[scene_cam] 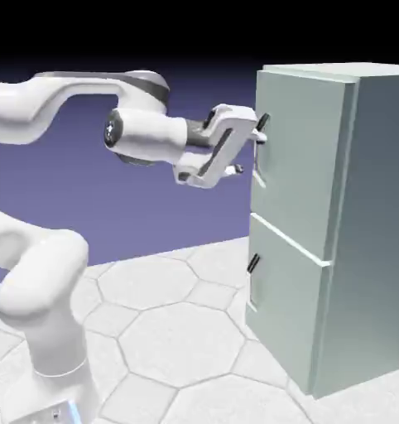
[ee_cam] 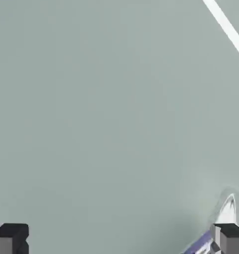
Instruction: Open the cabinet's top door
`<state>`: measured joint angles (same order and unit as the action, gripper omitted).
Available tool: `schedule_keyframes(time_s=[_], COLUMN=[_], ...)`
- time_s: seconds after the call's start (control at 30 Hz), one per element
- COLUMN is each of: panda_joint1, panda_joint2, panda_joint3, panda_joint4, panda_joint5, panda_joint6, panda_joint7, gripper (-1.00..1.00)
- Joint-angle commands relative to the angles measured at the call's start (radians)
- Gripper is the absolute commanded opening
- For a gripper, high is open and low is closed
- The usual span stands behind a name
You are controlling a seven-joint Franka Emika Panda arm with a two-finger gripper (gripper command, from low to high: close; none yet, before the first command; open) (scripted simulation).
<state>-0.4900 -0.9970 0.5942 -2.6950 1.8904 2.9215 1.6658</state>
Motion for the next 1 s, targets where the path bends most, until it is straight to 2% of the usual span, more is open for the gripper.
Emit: schedule_keyframes(time_s=[0.0,0.53,0.77,0.8,0.97], panda_joint1=[-0.008,-0.166,-0.349,-0.349,-0.207], panda_joint2=[-0.009,-0.159,-0.071,-0.071,-0.084], panda_joint3=[0.016,0.236,0.326,0.326,0.186], panda_joint4=[0.001,0.027,0.137,0.137,0.02], panda_joint5=[0.044,0.726,0.786,0.786,0.659], panda_joint6=[-0.001,-0.034,-0.111,-0.111,-0.22], panda_joint7=[0.025,0.379,0.345,0.345,0.36], gripper=[0.0,0.0,0.0,-1.0,-1.0])
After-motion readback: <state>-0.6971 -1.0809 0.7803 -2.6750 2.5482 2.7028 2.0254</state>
